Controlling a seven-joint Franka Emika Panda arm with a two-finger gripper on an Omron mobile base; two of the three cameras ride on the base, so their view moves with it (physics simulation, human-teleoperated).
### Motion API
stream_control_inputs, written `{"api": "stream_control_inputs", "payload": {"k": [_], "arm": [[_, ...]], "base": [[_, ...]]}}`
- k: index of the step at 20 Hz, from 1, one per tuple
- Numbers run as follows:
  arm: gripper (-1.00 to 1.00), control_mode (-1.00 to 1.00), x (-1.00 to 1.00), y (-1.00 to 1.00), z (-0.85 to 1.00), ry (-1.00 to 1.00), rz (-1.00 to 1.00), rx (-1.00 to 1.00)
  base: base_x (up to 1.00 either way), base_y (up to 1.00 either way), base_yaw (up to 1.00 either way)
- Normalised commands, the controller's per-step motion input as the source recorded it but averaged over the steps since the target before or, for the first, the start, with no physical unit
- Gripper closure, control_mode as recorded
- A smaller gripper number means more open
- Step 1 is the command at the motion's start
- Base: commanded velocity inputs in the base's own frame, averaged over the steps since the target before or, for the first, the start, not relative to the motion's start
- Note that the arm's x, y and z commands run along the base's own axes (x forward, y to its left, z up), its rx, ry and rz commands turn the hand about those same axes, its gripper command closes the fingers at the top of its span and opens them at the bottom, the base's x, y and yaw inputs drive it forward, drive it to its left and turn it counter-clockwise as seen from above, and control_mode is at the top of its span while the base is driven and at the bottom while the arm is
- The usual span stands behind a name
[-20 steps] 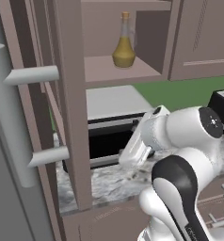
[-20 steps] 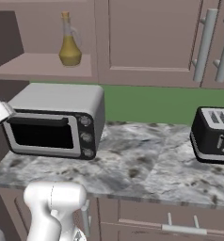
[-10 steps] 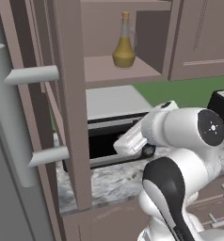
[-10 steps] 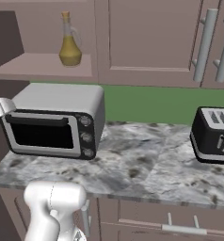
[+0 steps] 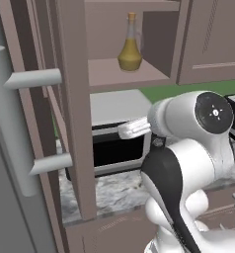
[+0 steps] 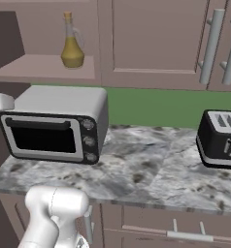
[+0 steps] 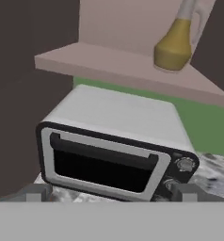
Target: Move the mustard and oil and vinegar bottle from the cabinet to the dining counter.
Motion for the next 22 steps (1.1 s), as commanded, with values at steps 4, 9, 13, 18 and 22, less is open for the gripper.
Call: {"api": "stream_control_inputs", "payload": {"k": [4,9,13,18,22], "arm": [[-1.0,-1.0,-0.03,-0.31,0.36,0.04,-0.05,0.21],[-1.0,-1.0,0.02,-0.32,0.24,0.04,-0.01,0.23],[-1.0,-1.0,0.28,-0.19,0.12,0.0,-0.04,0.12],[-1.0,-1.0,0.42,-0.07,0.18,0.0,-0.02,0.03],[-1.0,-1.0,0.39,-0.07,0.26,0.02,-0.02,0.0]], "base": [[0.0,0.0,0.0],[0.0,0.0,0.0],[0.0,0.0,0.0],[0.0,0.0,0.0],[0.0,0.0,0.0]]}}
